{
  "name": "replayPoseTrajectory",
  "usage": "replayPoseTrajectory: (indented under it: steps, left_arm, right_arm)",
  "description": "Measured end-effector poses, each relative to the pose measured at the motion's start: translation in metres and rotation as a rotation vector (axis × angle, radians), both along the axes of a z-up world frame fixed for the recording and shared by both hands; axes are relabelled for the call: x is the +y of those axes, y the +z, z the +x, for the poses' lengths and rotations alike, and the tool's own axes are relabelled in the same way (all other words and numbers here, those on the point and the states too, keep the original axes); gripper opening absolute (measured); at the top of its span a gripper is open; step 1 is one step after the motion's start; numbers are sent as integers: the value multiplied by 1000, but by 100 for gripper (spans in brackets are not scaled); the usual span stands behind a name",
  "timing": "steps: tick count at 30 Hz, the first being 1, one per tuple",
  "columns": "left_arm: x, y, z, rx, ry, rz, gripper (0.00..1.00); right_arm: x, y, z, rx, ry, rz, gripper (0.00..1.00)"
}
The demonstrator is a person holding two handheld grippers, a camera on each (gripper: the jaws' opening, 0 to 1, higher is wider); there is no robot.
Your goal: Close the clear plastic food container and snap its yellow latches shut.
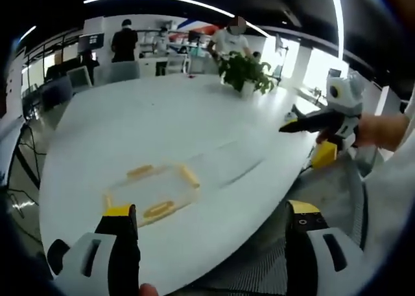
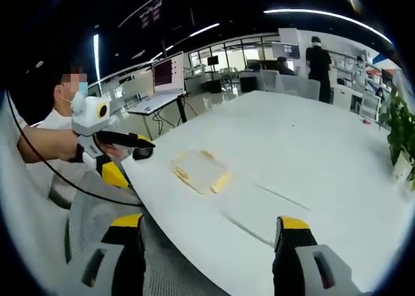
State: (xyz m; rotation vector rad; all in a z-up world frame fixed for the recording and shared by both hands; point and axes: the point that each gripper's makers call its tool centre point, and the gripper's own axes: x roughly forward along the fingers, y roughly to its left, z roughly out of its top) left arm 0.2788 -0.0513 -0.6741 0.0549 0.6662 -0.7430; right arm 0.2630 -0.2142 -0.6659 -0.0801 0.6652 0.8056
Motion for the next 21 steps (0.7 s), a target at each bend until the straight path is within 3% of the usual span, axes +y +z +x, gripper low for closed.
replayPoseTrajectory:
  steps: [13,21]
  left_arm:
    - [31,0,15,-3,-96,56,90]
    - [42,2,29,-35,-169,96,87]
  right_arm:
    - [24,3,19,-47,60,-69,79]
    - [38,3,36,-88,122,-135,76]
